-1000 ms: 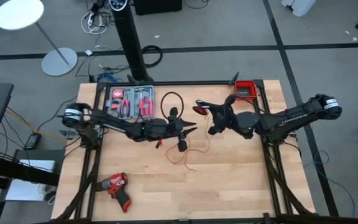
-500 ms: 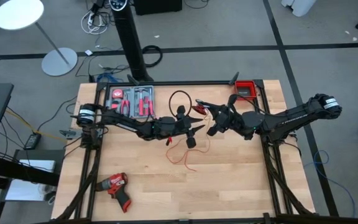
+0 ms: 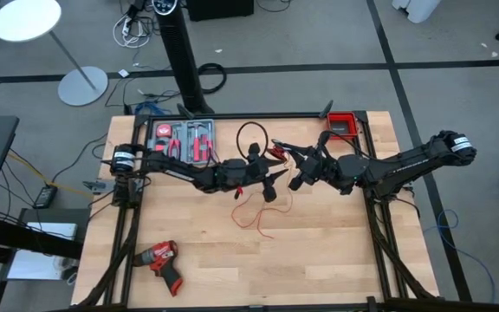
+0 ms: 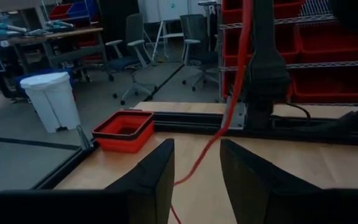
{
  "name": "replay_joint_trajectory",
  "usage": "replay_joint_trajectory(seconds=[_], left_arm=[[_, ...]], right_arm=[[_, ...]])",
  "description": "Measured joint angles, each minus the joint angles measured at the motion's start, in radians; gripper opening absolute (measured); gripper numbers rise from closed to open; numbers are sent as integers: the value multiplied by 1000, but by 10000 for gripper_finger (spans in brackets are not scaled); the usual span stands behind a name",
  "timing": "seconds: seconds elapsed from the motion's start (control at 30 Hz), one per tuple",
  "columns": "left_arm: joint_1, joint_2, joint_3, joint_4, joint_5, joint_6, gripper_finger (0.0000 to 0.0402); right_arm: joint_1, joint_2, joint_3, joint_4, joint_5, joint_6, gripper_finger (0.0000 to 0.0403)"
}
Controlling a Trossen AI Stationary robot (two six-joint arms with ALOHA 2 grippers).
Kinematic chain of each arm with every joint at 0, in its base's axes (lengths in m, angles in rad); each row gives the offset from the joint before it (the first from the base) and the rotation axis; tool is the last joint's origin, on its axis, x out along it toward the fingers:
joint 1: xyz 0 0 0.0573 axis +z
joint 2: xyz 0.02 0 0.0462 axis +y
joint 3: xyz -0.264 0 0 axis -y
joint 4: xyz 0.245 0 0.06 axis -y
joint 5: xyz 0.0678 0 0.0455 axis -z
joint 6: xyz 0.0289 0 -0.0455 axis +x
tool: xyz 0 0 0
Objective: Coil cords
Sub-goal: Coil the red wire on the black spool
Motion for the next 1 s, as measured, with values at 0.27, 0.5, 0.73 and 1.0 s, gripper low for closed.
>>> replay_joint_trajectory(seconds=[0.27, 0.5, 0.73, 1.0], left_arm=[[-1, -1, 0, 47, -16, 0, 128], [1, -1, 0, 37, -5, -23, 30], [4, -1, 0, 1, 14, -24, 2], [4, -81, -2, -162, -126, 128, 1]], right_arm=[[0, 0, 0, 5, -5, 17, 0], [0, 0, 0, 19, -16, 17, 0], [0, 0, 0, 23, -15, 17, 0], [40, 0, 0, 8, 34, -9, 0]])
